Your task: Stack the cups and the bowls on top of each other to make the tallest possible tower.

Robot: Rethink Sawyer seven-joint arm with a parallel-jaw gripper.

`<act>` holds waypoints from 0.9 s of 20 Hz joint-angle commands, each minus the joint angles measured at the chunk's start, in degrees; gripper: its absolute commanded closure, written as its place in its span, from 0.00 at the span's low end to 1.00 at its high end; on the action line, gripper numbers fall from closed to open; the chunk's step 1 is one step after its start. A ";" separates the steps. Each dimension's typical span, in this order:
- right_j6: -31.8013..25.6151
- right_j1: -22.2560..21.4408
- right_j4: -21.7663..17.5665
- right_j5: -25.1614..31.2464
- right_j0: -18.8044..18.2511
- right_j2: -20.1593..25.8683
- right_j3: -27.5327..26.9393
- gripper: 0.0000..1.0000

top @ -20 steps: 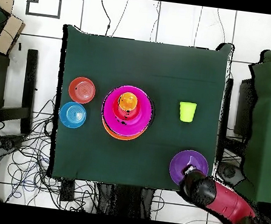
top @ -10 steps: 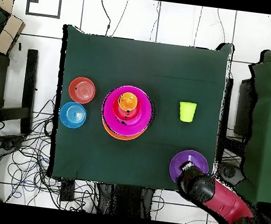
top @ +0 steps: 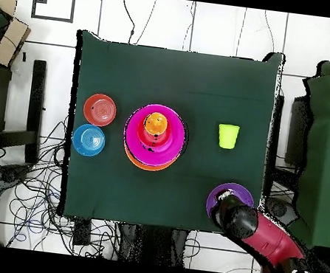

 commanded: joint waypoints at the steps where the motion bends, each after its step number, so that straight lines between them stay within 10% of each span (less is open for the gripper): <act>1: 7.38 5.04 3.98 2.73 2.88 5.51 -1.26 0.00; 18: 4.58 11.93 1.05 -9.19 -1.83 9.75 -0.64 0.00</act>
